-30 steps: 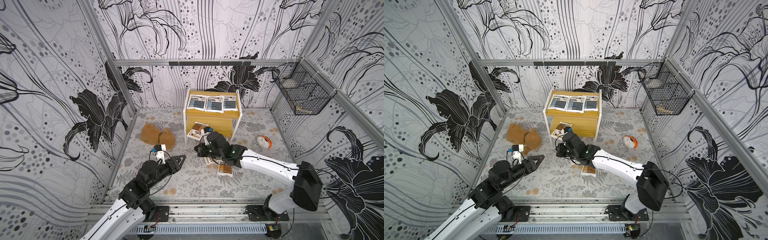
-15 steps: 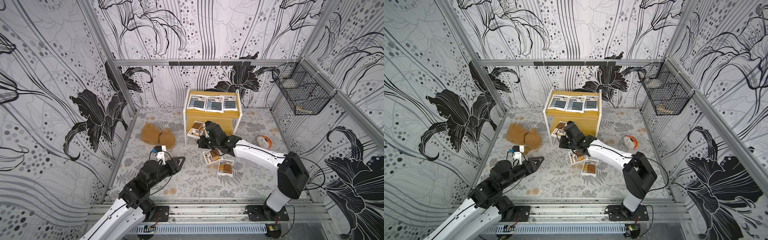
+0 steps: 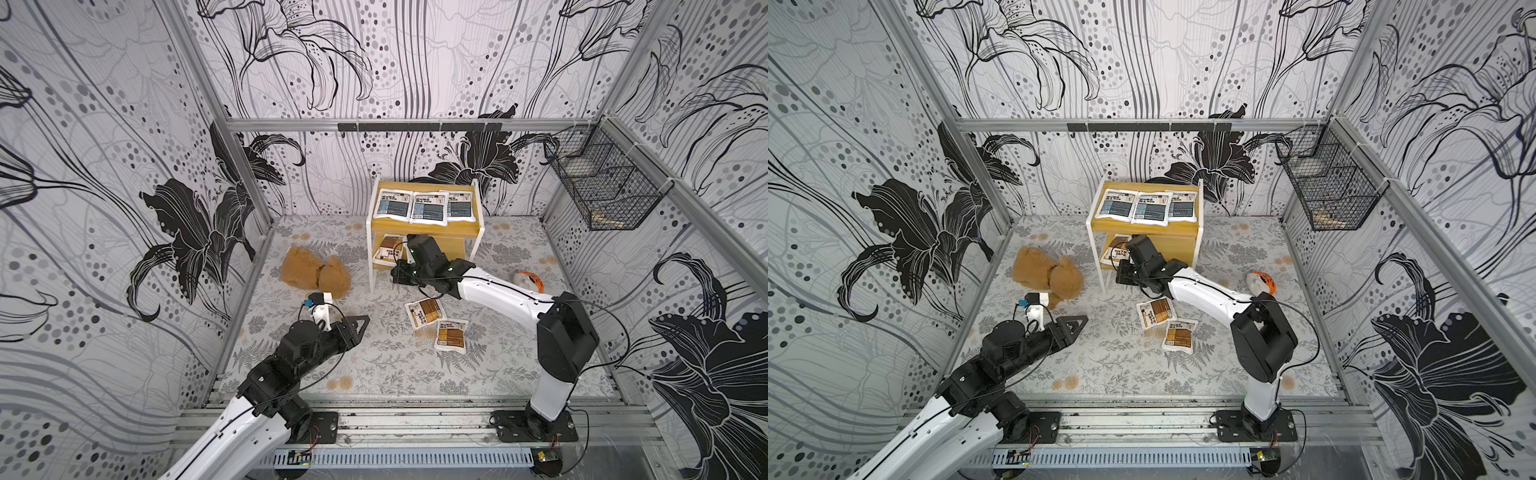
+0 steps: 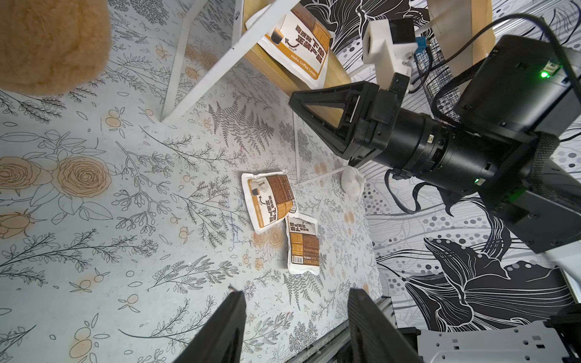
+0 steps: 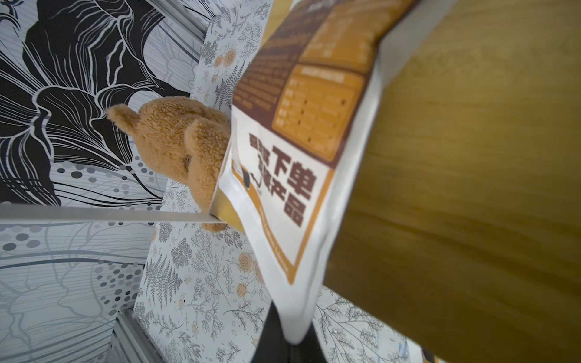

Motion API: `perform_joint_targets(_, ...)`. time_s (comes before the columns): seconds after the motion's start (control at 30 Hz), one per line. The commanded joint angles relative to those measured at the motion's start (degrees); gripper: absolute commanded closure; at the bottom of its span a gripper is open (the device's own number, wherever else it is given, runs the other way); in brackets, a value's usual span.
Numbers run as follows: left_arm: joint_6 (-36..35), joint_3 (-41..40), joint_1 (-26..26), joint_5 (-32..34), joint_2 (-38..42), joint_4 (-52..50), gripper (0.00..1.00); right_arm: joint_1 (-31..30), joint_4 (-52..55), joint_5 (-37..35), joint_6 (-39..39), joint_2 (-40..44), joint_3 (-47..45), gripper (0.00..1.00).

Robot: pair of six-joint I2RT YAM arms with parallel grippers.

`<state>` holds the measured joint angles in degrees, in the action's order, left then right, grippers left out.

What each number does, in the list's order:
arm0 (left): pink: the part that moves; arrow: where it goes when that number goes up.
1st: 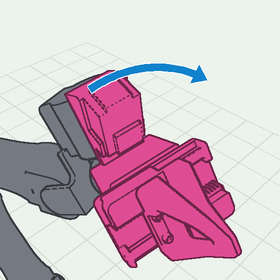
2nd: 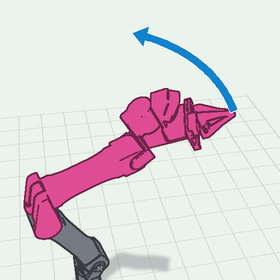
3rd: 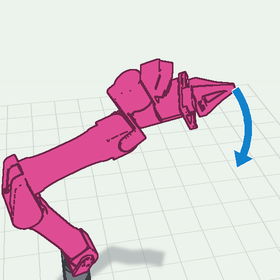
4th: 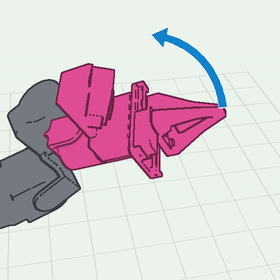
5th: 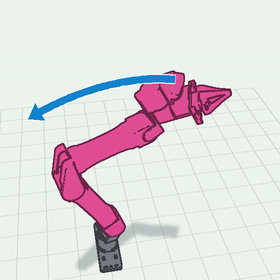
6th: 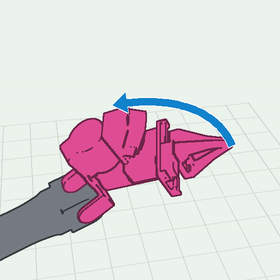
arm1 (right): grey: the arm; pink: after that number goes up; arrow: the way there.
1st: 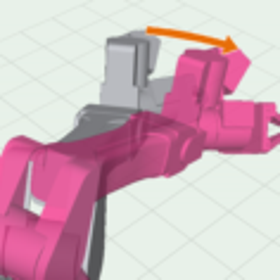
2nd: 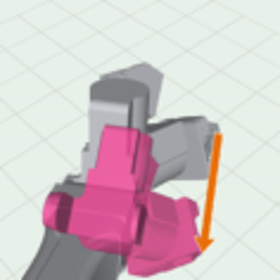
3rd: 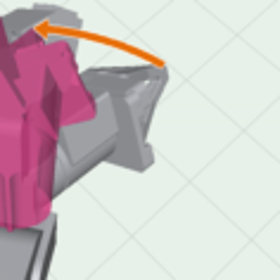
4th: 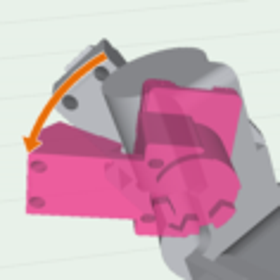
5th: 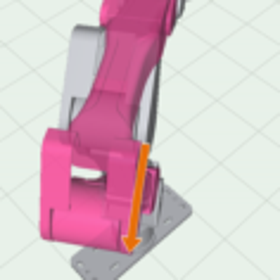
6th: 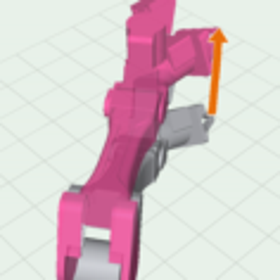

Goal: Place the bagged coffee beans on the shelf by color
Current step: Place the bagged coffee beans on the shelf.

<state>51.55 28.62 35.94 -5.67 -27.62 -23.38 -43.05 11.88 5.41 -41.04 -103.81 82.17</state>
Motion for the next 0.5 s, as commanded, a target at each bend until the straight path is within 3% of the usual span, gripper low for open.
perform_joint_targets(0.0,-1.3,0.7,-0.4,0.5,0.4,0.3,0.43,0.2,0.7,0.7,1.0,-0.7,1.1,1.0)
perform_joint_targets(0.27,-2.1,-0.7,-0.4,-2.0,-1.5,2.6,0.42,-3.0,-0.6,1.3,-0.5,5.9,-7.4,1.0)
perform_joint_targets(0.47,-1.0,-3.4,-0.3,-6.1,-4.4,8.6,0.42,-8.6,0.0,-0.1,-3.5,15.7,-19.5,0.84)
